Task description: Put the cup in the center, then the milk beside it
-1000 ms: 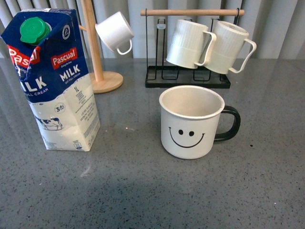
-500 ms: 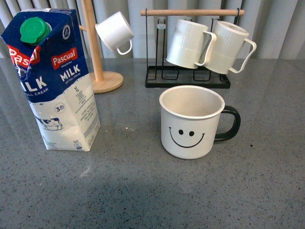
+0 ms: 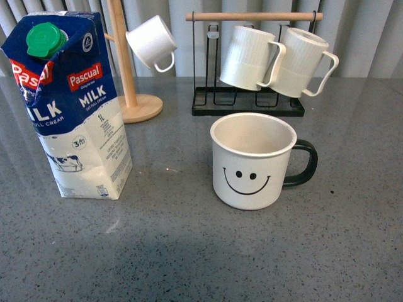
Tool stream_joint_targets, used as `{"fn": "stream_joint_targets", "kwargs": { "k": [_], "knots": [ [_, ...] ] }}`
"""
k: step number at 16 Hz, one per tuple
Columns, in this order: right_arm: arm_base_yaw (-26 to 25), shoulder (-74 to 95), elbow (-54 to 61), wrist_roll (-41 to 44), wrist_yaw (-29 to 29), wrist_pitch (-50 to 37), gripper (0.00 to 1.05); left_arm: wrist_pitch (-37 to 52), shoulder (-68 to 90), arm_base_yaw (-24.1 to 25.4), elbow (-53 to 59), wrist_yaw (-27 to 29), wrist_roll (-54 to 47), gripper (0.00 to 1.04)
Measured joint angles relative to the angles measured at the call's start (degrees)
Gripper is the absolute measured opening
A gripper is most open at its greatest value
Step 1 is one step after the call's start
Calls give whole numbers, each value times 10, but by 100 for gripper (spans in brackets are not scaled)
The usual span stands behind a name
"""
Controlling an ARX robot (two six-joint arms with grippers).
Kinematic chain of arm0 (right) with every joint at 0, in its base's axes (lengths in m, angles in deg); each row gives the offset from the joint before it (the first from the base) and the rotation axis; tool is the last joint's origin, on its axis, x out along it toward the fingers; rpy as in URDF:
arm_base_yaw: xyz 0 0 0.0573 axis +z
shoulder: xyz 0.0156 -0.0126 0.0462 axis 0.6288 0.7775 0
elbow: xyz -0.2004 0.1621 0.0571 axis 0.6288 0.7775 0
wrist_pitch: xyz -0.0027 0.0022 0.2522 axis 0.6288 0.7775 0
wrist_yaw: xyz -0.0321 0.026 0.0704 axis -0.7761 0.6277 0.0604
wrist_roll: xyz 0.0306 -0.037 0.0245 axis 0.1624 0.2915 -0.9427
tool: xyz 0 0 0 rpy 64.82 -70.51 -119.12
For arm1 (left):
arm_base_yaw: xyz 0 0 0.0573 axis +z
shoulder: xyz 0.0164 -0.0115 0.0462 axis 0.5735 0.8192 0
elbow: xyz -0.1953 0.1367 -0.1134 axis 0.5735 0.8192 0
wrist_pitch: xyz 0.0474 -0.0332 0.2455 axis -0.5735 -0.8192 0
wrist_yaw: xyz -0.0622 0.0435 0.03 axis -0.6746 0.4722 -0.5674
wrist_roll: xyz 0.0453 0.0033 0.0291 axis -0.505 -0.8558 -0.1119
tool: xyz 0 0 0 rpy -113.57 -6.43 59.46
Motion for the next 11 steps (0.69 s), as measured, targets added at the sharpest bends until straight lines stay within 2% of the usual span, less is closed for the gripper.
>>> {"fn": "stream_joint_targets", "kwargs": {
  "k": [5,6,7,9,11],
  "knots": [
    [0,0,0,0,0,0,98,-7,1,-1,-1,3,2,98],
    [0,0,0,0,-1,0,98,-107,44,-26,-35,55,20,98],
    [0,0,0,0,0,0,98,-169,115,-51,-75,98,35,98],
    [0,0,0,0,0,0,98,-132,147,-63,-79,103,46,98],
    [0,0,0,0,0,0,98,-21,235,-80,-106,83,47,98]
  ]
}}
